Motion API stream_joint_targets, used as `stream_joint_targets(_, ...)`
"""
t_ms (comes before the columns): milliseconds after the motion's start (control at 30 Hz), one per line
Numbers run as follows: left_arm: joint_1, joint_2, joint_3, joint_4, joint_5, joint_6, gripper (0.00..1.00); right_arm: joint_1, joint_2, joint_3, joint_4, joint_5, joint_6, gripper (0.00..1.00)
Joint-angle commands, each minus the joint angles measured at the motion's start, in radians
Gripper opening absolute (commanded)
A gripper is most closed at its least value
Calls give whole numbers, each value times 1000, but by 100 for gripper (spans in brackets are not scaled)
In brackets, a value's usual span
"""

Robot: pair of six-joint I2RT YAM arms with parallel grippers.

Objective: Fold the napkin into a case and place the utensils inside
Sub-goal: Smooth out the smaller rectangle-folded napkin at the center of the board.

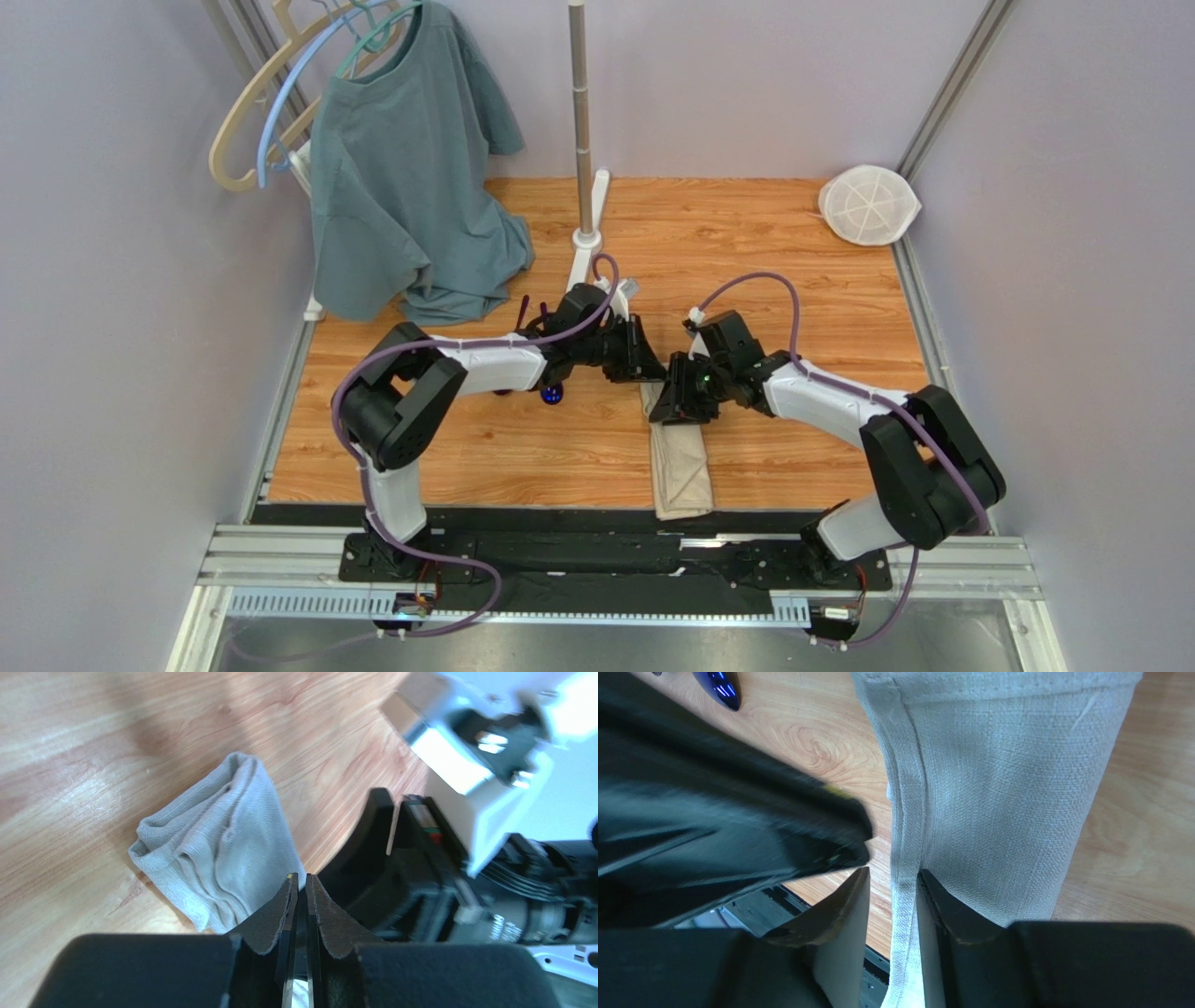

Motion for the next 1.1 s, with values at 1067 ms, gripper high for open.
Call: stream_joint_targets(1067,27,210,96,-76,-61,138,0,2,-168,-446,359,-182,185,1)
